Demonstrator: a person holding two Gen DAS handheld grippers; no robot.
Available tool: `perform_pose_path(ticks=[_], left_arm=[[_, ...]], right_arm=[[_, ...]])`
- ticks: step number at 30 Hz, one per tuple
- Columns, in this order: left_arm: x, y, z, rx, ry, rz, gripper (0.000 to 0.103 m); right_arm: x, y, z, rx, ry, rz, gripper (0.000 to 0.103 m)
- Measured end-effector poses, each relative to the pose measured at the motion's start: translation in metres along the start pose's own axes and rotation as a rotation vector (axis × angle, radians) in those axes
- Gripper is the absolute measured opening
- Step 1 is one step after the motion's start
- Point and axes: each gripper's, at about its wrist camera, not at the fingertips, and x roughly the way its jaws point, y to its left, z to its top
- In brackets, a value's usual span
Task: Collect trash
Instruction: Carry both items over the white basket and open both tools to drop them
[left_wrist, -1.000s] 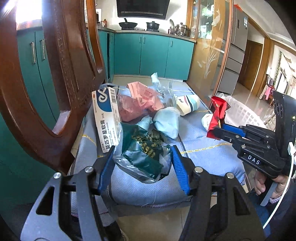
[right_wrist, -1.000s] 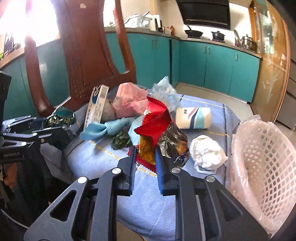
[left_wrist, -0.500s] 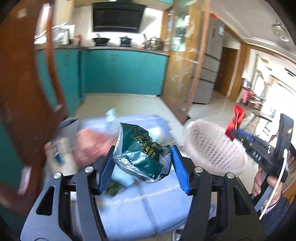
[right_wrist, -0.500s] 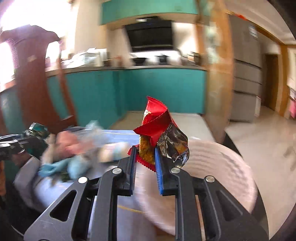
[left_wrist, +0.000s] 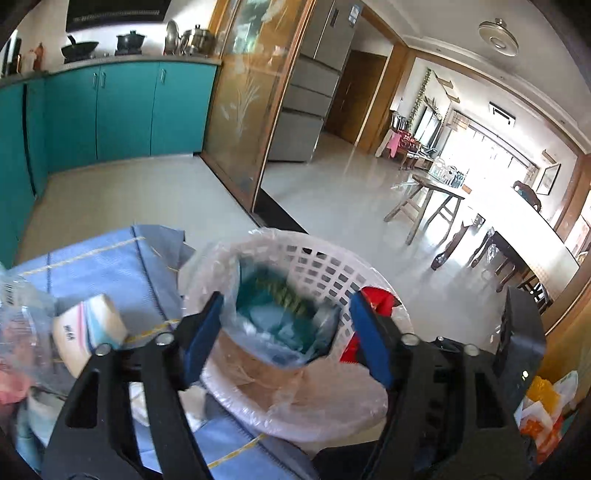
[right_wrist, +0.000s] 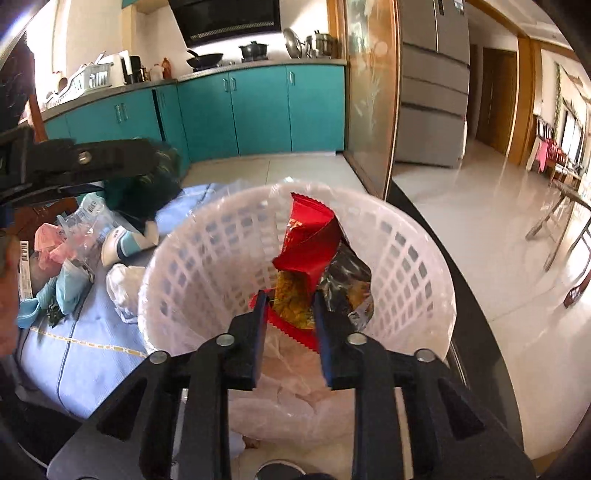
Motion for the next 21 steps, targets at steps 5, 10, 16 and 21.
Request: perform_pose_path(ticks=[5, 10, 16, 21], left_arm=[[-0.003, 0.012, -0.004, -0.027, -0.016, 0.028, 0.091], [-0.045, 0.047, -0.024, -0.124, -0.061, 0.184, 0.092], [-0.096, 0.088, -0.059, -0.241, -0.1, 0.346, 0.093], [-0.132, 0.098, -0.086, -0.219, -0.116, 0.504, 0.093]], right_arm=[[-0.008, 0.0, 0.0, -0.003, -0.022, -0.003, 0.058], [-0.01, 0.003, 0.002, -0.011, -0.034, -0.005, 0.063], [-0.015, 0.019, 0.006, -0.05, -0.085, 0.002, 0.073], [-0.019, 0.052, 0.011, -0.133, -0.138, 0.12, 0.074]])
